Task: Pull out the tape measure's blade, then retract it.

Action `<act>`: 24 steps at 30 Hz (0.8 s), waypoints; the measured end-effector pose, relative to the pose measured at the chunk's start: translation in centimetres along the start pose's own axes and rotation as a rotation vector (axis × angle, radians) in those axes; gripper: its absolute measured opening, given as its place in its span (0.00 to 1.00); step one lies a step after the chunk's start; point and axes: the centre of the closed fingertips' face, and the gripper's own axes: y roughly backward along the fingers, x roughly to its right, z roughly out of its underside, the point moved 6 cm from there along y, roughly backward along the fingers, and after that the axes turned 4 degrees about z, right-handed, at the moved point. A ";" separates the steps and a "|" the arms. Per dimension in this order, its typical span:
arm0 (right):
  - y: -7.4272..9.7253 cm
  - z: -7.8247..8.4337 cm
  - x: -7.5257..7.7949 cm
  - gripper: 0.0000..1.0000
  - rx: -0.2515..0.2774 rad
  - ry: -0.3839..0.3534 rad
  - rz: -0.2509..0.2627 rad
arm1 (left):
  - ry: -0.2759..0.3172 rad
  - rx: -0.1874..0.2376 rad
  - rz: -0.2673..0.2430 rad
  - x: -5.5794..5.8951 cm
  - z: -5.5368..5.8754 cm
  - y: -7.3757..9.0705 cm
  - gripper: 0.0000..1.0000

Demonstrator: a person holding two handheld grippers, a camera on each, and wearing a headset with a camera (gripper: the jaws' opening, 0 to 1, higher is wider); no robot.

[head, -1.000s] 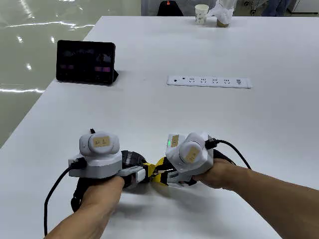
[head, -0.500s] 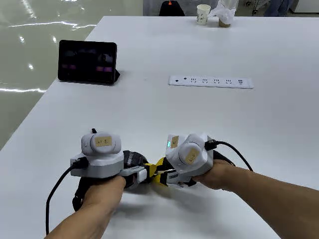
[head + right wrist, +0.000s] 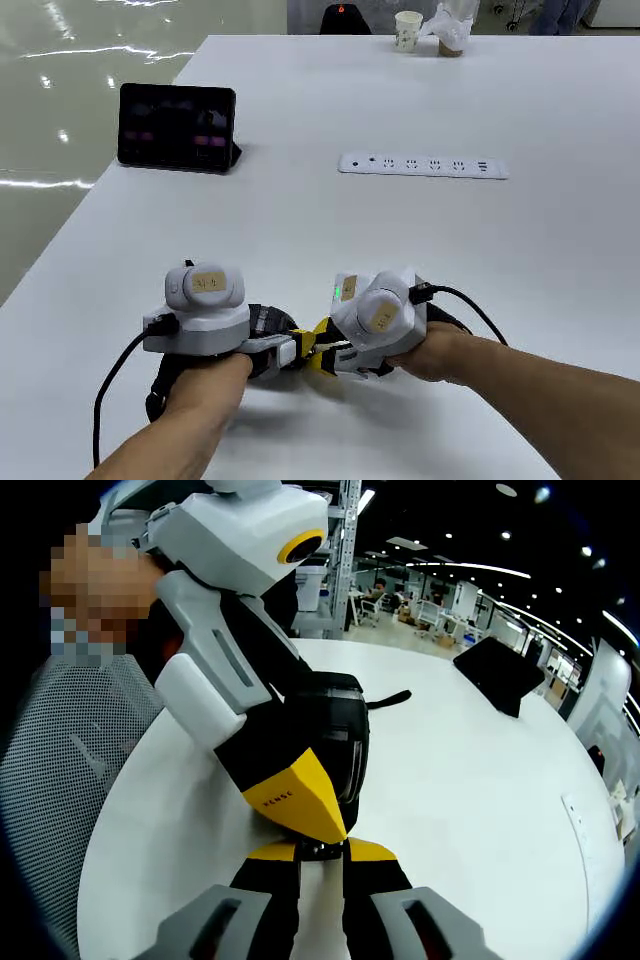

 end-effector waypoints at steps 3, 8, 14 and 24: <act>0.1 0.0 0.0 0.14 0.000 -0.002 -0.002 | 0.007 0.000 0.001 0.0 0.0 0.0 0.65; 0.4 0.0 -0.1 0.15 0.001 -0.002 -0.004 | 0.006 -0.002 0.004 0.0 0.0 0.0 0.65; 0.8 0.2 -0.4 0.17 0.003 -0.011 0.001 | 0.006 -0.005 0.009 0.0 0.1 0.1 0.65; 2.0 0.8 -0.7 0.21 0.005 -0.040 0.025 | -0.030 -0.020 0.019 0.0 0.5 0.4 0.63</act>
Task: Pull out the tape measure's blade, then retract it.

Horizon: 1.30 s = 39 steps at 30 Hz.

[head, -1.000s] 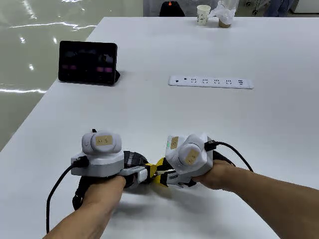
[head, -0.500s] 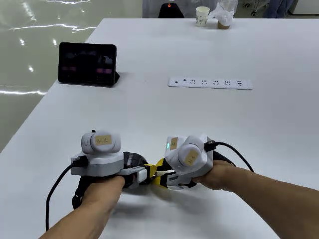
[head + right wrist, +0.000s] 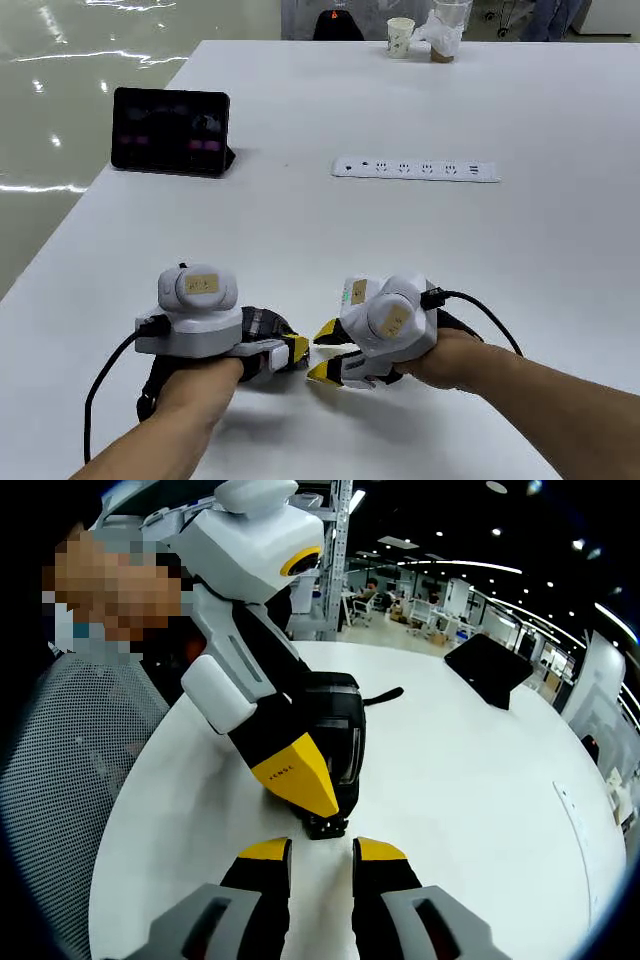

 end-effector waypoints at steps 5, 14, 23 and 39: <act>0.7 0.4 -0.2 0.23 0.005 -0.026 0.015 | -0.026 -0.001 0.009 0.1 0.3 0.3 0.64; 2.1 1.3 -0.3 0.28 0.015 -0.083 0.058 | -0.044 0.000 0.029 0.3 0.6 0.7 0.67; 3.6 2.3 -0.6 0.32 0.020 -0.123 0.097 | -0.075 0.003 0.043 0.1 0.9 1.3 0.70; 6.7 4.6 -1.3 0.41 0.024 -0.205 0.171 | -0.128 0.025 0.080 -0.5 1.3 2.5 0.75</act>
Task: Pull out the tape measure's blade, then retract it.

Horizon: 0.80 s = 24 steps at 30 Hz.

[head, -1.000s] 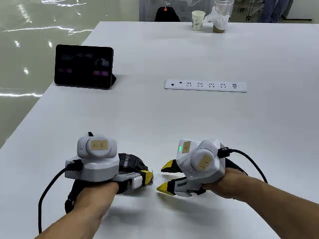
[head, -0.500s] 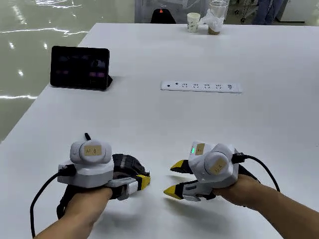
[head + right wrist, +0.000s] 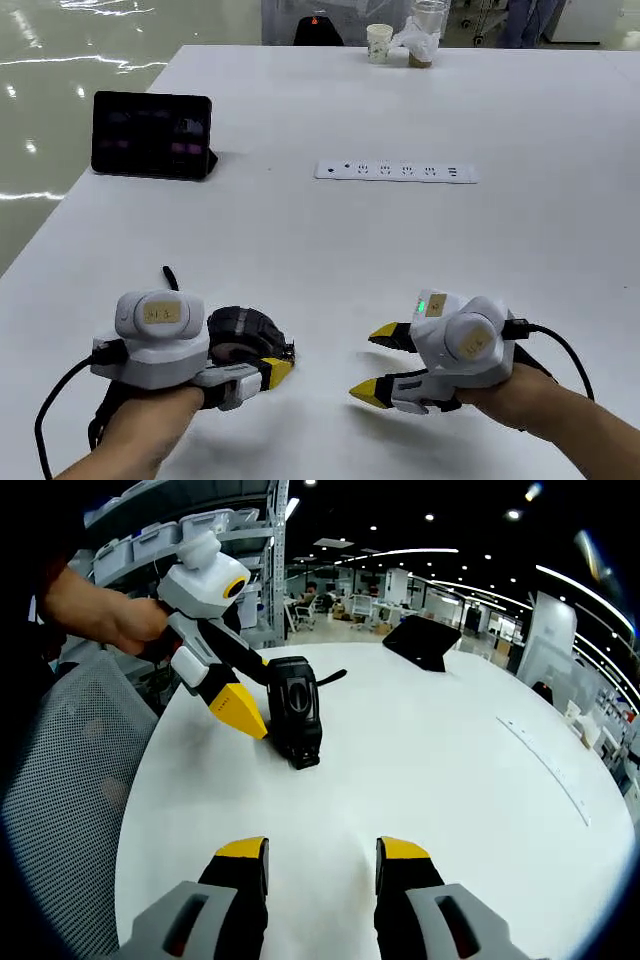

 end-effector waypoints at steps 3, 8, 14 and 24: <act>0.6 0.4 0.1 0.43 0.005 -0.019 0.016 | -0.021 0.012 0.008 -0.1 -0.1 0.2 0.76; 1.6 1.1 0.3 0.47 0.009 -0.050 0.041 | -0.048 0.024 0.029 0.0 0.0 0.6 0.77; 3.0 1.8 0.5 0.51 0.018 -0.080 0.077 | -0.083 0.036 0.069 0.3 0.1 0.8 0.78; 5.0 2.5 0.4 0.56 0.050 -0.121 0.119 | -0.143 0.070 0.122 0.6 0.5 1.5 0.82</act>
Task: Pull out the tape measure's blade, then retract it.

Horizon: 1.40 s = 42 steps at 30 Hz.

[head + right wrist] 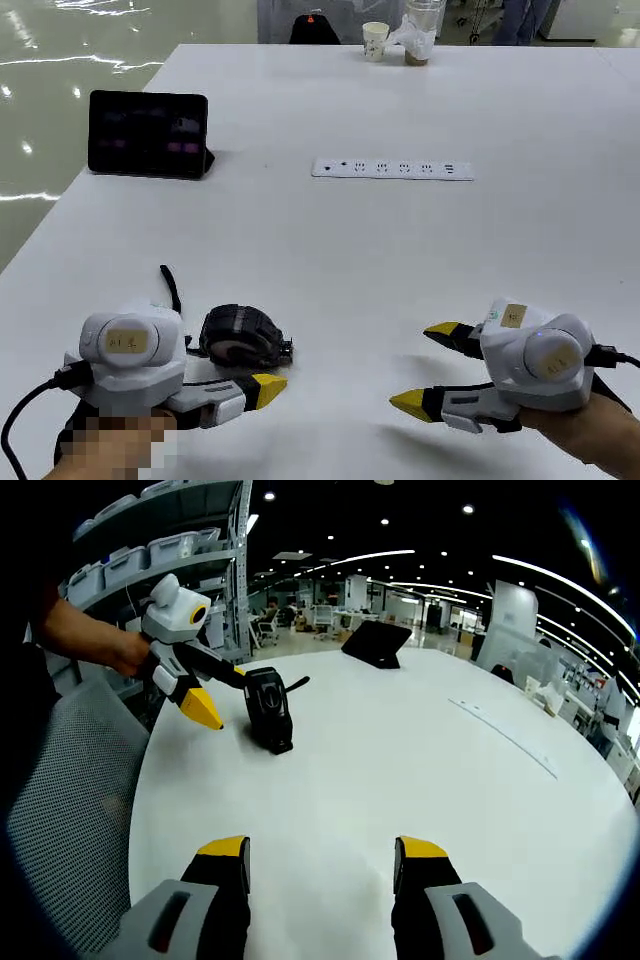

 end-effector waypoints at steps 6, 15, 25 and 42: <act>1.1 0.4 -0.1 0.61 0.025 -0.024 0.023 | -0.030 0.018 0.025 0.4 0.3 0.4 0.85; 2.8 1.3 -0.5 0.69 0.049 -0.057 0.070 | -0.067 0.050 0.059 0.5 0.5 1.4 0.92; 4.3 2.2 -1.1 0.78 0.093 -0.133 0.108 | -0.089 0.075 0.084 0.8 1.2 2.6 0.96; 5.4 2.5 -1.6 0.95 0.091 -0.185 0.147 | -0.111 0.069 0.103 1.1 1.5 3.3 0.99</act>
